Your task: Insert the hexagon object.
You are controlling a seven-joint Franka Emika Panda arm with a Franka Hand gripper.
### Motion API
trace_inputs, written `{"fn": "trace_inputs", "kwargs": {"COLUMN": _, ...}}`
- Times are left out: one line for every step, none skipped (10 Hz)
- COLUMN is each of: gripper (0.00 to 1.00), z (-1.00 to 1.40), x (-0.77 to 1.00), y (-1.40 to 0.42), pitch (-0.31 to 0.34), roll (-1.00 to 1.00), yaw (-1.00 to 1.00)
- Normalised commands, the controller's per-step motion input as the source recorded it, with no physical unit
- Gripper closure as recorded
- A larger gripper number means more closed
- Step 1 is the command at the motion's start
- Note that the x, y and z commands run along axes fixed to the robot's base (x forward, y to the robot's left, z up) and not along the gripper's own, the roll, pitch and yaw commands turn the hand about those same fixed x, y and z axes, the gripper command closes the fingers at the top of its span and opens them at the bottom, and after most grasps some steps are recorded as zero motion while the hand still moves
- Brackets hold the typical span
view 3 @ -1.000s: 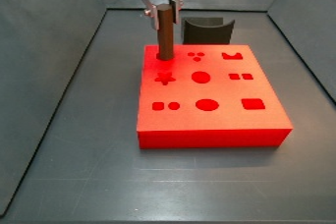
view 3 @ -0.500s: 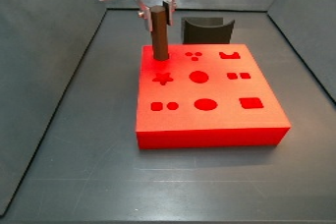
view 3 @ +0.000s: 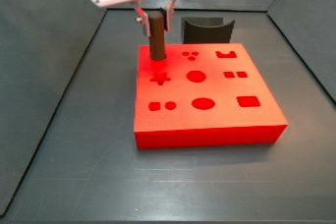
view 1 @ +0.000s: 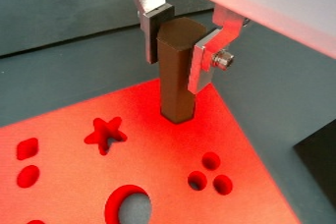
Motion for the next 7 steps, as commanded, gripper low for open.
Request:
{"fn": "trace_inputs", "kwargs": {"gripper": 1.00, "z": -0.53, "x": 0.00, "y": 0.00, "pitch": 0.257, "roll": 0.10, "yaw": -0.16}}
{"fn": "trace_inputs", "kwargs": {"gripper": 1.00, "z": -0.54, "x": 0.02, "y": 0.00, "pitch": 0.263, "roll": 0.11, "yaw": -0.18}}
{"fn": "trace_inputs", "kwargs": {"gripper": 1.00, "z": -0.55, "x": 0.06, "y": 0.00, "pitch": 0.250, "roll": 0.16, "yaw": -0.17}}
{"fn": "trace_inputs", "kwargs": {"gripper": 1.00, "z": -0.53, "x": 0.03, "y": 0.00, "pitch": 0.237, "roll": 0.19, "yaw": -0.15}}
{"fn": "trace_inputs", "kwargs": {"gripper": 1.00, "z": -0.54, "x": 0.00, "y": 0.00, "pitch": 0.230, "roll": 0.18, "yaw": -0.16}}
{"fn": "trace_inputs", "kwargs": {"gripper": 1.00, "z": -0.20, "x": 0.00, "y": 0.00, "pitch": 0.171, "roll": 0.13, "yaw": -0.14}}
{"fn": "trace_inputs", "kwargs": {"gripper": 1.00, "z": 0.00, "x": 0.00, "y": 0.00, "pitch": 0.000, "roll": 0.00, "yaw": 0.00}}
